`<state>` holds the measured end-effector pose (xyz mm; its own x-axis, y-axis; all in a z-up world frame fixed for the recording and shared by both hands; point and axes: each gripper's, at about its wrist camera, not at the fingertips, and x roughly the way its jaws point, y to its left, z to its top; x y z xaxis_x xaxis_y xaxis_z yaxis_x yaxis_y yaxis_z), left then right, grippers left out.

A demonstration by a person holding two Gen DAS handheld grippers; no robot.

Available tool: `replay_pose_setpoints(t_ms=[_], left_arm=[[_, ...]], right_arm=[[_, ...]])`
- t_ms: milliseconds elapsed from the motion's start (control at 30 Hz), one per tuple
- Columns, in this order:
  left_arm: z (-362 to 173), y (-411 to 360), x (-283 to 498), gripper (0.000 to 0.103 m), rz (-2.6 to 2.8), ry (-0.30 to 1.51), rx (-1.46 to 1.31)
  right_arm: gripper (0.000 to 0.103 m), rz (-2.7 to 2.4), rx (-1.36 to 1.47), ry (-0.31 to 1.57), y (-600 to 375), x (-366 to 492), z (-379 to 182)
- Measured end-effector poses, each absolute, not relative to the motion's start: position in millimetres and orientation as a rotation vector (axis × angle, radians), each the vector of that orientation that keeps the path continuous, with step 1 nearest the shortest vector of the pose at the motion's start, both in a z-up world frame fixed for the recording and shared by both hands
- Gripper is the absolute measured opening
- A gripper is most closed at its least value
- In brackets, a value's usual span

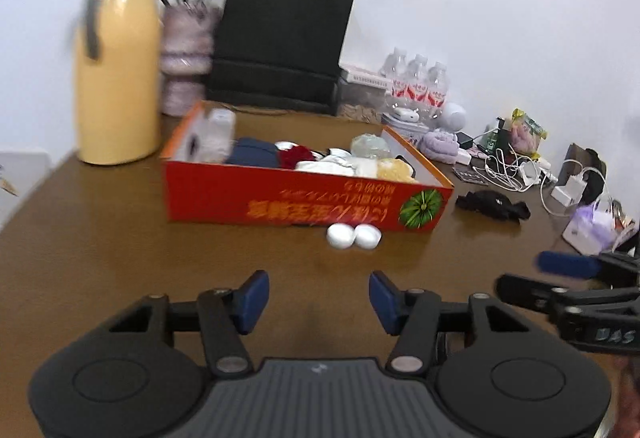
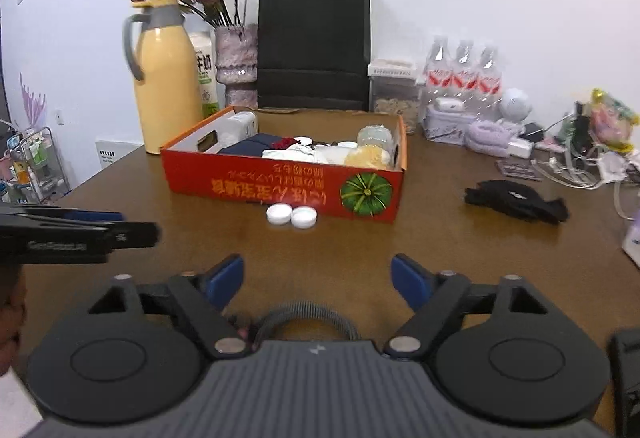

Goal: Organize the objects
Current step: 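Move both tools back toward the two white caps beside the box, then grasp a white cap with the left tool while the right tool grasps the other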

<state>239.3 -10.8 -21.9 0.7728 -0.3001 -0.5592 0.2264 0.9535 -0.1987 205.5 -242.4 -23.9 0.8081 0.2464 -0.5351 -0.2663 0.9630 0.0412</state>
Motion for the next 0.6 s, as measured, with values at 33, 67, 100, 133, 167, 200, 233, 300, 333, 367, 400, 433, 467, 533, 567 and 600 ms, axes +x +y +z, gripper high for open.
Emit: replay_pose_setpoints(t_ms=[33,67,100,133,167,200,233,300,333,367,400,433,467,533,567,600], left_arm=[[-24.0,-15.3,253.4,0.052,-0.297,0.629,-0.122],[-26.5,-20.3,269.1,0.052,-0.316,0.635,-0.120],[-30.4,-25.5,284.9,0.052,-0.326,0.647,-0.116],[-33.5,-30.0,296.7,0.051,-0.326,0.650,-0.108],[-37.4,-34.9,306.3,0.051,-0.334,0.641,-0.079],[-42.3,-41.5,314.8,0.051,-0.347,0.635,-0.036],[-46.6,-46.6,321.4,0.045,-0.353,0.636,0.003],[-54.8,-51.7,335.7,0.040,-0.350,0.657,0.036],[-58.0,-51.6,342.8,0.036,-0.357,0.675,0.028],[-61.7,-50.8,349.8,0.036,-0.361,0.694,0.012],[-65.5,-49.9,356.0,0.036,-0.363,0.708,-0.006],[-68.2,-49.4,360.1,0.036,-0.372,0.711,-0.019],[-69.8,-49.4,362.0,0.035,-0.386,0.710,-0.030],[-73.7,-51.9,367.7,0.030,-0.398,0.717,-0.041],[-75.7,-53.8,369.2,0.024,-0.403,0.720,-0.039],[-76.8,-55.7,368.9,0.011,-0.403,0.720,-0.033]], right_arm=[[0.064,0.280,-0.024,0.576,-241.4,222.5,-26.1],[0.062,0.286,-0.013,0.593,-240.1,238.5,-28.6],[0.060,0.297,-0.009,0.607,-237.6,254.5,-32.1],[0.059,0.307,-0.020,0.621,-233.6,270.1,-36.2],[0.058,0.309,-0.036,0.636,-229.5,282.7,-39.6],[0.058,0.319,-0.056,0.645,-224.7,294.1,-43.3],[0.054,0.329,-0.068,0.649,-220.3,304.6,-46.6],[0.049,0.347,-0.073,0.677,-215.7,324.1,-53.6],[0.046,0.358,-0.064,0.692,-215.4,333.4,-57.8],[0.044,0.365,-0.054,0.708,-215.7,341.1,-61.7],[0.041,0.367,-0.047,0.724,-215.4,348.1,-66.0],[0.038,0.368,-0.043,0.737,-214.5,354.4,-70.3],[0.037,0.369,-0.036,0.748,-214.0,359.3,-74.2],[0.022,0.383,-0.016,0.773,-212.9,366.0,-82.8],[0.021,0.384,-0.004,0.769,-212.7,366.2,-85.5],[0.021,0.388,-0.006,0.757,-211.3,365.0,-86.9]])
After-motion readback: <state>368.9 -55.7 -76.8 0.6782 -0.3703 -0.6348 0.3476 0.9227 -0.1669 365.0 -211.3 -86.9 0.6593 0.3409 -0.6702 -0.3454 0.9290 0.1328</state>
